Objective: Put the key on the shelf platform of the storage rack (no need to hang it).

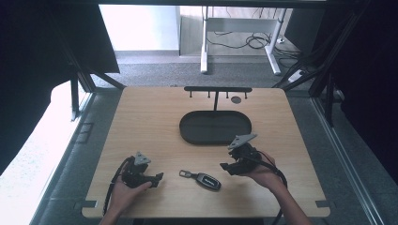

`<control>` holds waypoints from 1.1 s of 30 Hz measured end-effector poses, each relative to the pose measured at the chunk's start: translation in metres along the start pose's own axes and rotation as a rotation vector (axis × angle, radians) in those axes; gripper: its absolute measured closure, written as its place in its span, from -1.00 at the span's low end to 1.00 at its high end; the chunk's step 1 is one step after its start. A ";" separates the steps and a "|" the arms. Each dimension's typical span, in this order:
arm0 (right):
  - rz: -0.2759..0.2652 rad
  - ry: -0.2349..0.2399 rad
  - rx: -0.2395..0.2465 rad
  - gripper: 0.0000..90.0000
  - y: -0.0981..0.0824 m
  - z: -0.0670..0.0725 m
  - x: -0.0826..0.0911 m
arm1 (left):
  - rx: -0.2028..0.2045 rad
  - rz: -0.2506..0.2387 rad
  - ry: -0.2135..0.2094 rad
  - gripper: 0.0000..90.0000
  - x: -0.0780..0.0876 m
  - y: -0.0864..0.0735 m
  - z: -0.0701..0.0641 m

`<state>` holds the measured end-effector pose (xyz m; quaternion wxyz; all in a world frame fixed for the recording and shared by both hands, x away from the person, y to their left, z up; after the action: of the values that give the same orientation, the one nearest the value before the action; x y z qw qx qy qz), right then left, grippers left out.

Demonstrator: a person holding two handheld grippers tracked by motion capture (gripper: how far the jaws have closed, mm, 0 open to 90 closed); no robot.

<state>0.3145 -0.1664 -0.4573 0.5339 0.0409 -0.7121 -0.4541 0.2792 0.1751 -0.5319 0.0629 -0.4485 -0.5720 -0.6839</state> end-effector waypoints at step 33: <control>0.050 0.104 0.116 -0.01 0.033 0.038 -0.033 | -0.013 -0.007 -0.007 -0.53 0.000 0.001 0.001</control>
<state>0.3122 -0.1063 -0.4594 0.5782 0.0775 -0.7092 -0.3960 0.2798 0.1756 -0.5314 0.0556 -0.4492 -0.5694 -0.6862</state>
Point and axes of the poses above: each handheld gripper's, and its own axes: x roughly backward along the jaws, y roughly out of its top, z roughly to its left, the point moved 2 cm from there along -x, roughly forward along the jaws, and after that the axes turned 7 degrees about -z, right-handed, at the moved point
